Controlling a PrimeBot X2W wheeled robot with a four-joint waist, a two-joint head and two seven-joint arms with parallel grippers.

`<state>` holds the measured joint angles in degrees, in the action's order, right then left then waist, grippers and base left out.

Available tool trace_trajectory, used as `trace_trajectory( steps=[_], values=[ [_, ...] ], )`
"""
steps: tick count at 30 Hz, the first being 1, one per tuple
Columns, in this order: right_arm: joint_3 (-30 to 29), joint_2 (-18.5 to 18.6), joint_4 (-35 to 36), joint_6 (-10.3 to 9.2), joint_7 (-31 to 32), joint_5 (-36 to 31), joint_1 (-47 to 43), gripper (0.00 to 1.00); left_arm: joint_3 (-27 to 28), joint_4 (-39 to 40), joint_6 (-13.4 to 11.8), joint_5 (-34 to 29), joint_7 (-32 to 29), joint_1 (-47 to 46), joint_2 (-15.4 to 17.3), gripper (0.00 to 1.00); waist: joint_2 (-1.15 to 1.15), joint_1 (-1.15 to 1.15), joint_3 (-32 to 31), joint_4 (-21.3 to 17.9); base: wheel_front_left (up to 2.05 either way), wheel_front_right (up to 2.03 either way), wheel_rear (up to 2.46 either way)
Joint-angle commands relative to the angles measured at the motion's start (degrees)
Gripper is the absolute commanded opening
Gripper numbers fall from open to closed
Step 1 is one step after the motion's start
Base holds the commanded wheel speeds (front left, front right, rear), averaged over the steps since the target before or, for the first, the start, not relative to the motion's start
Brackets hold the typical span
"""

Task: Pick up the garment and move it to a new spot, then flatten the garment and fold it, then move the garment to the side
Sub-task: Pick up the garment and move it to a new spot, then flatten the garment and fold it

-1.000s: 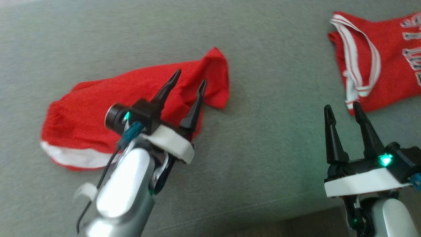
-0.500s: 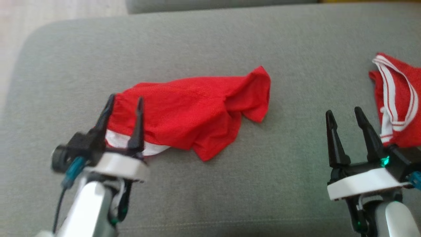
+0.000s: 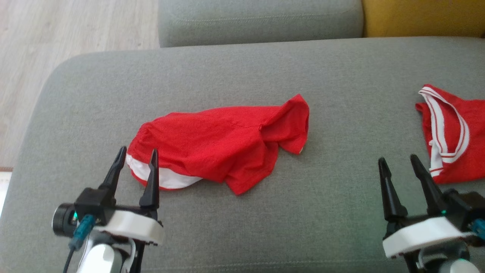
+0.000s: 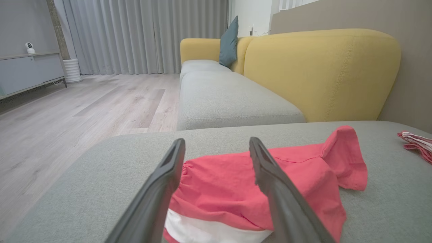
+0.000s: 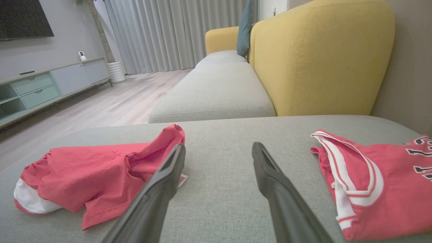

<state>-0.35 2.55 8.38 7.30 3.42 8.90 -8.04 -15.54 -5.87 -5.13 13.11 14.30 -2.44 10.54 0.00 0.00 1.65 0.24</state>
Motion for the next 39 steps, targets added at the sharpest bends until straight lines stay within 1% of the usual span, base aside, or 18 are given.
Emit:
trace_trajectory(
  steps=[1, 10, 27, 33, 39],
  values=[
    [1.0, 0.32, 2.34, 0.19, 0.19, -0.4, 0.86, 1.0, 2.34, 1.77, -0.45, -0.58, 0.69, -1.57, 1.23, 1.0, 0.0, 0.0, -0.39, -0.34, 0.0, 0.0, 0.0],
    [0.89, 0.32, 3.65, 0.19, 0.87, 0.11, -0.15, 1.0, 2.46, 1.35, -0.82, -0.18, 0.69, -0.81, 1.71, 1.0, 0.0, 0.0, -0.54, -0.63, 0.0, 0.0, 0.0],
    [1.25, 0.32, 3.57, 0.19, 1.01, 0.23, 0.53, 1.0, 2.07, 1.05, -1.43, 0.68, 0.66, -1.31, 1.79, 1.0, 0.0, 0.0, 0.34, -0.6, 0.0, 0.0, 0.0],
    [2.99, 0.32, 2.05, 0.19, 2.47, 0.02, 1.83, 1.0, 1.54, 1.62, -1.39, 0.43, 0.66, -2.7, 1.68, 1.0, 0.0, 0.0, 2.22, 0.77, 0.0, 0.0, 0.0],
    [8.5, 0.69, -3.8, 0.19, 3.85, 0.27, 6.66, 1.0, 0.58, 2.42, -0.65, 0.02, 0.67, -6.12, 1.09, 1.0, 0.0, 0.0, 7.0, 4.36, 0.0, 0.0, 0.0]
  ],
)
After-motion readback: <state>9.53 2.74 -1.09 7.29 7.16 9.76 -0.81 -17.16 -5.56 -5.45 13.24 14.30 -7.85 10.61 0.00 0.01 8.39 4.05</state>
